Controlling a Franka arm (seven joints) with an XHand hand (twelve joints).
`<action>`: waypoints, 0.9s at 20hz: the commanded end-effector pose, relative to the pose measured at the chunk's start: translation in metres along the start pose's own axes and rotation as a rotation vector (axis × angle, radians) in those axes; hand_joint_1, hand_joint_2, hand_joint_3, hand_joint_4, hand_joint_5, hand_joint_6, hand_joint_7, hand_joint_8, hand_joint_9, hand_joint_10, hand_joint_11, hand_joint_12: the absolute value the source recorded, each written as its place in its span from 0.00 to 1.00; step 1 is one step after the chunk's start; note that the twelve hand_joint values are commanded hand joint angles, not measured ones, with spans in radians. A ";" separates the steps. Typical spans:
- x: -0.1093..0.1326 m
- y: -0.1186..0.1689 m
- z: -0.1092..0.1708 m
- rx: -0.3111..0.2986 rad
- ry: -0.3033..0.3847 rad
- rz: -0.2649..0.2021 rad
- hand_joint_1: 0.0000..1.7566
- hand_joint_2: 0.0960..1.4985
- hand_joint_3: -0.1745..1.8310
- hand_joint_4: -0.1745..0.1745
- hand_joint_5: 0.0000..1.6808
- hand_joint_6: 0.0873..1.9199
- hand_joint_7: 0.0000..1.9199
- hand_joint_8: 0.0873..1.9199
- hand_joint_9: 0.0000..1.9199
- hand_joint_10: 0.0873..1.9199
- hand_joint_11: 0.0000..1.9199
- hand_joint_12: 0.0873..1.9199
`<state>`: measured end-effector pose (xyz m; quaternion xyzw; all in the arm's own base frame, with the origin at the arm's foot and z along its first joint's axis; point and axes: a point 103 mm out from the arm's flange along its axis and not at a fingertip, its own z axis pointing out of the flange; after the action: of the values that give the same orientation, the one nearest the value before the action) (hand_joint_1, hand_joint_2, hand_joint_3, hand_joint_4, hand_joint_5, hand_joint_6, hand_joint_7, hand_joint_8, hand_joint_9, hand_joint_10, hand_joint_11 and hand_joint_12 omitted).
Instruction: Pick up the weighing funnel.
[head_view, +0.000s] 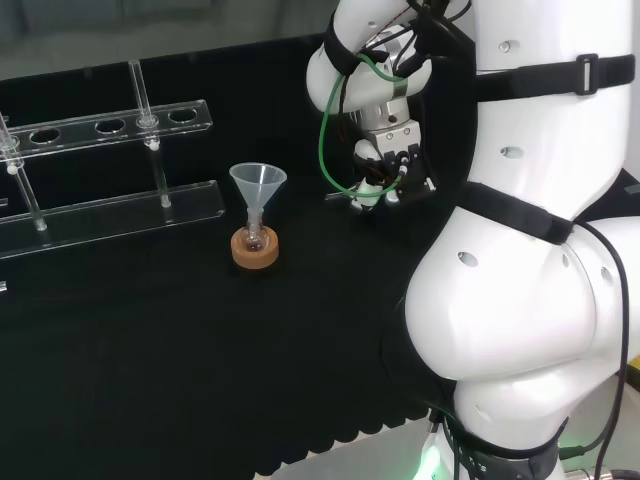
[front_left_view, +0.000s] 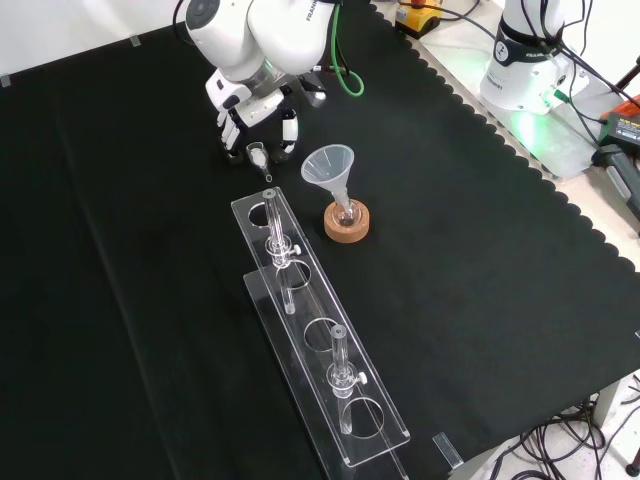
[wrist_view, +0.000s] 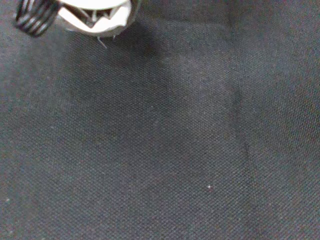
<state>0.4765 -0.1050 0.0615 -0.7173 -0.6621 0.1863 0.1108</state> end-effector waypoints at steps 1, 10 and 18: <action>0.003 -0.001 0.000 -0.009 -0.013 0.014 0.55 0.37 0.41 0.51 0.48 0.35 0.30 0.33 0.44 0.23 0.31 0.62; 0.006 0.001 -0.001 0.023 -0.037 0.021 0.63 0.43 0.43 0.88 0.69 0.44 0.34 0.32 0.50 0.19 0.38 0.57; -0.005 -0.008 -0.026 0.005 -0.020 0.029 0.63 0.41 0.45 0.83 0.69 0.44 0.35 0.32 0.51 0.19 0.39 0.57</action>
<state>0.4786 -0.1022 0.0705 -0.7210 -0.6528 0.2060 0.1081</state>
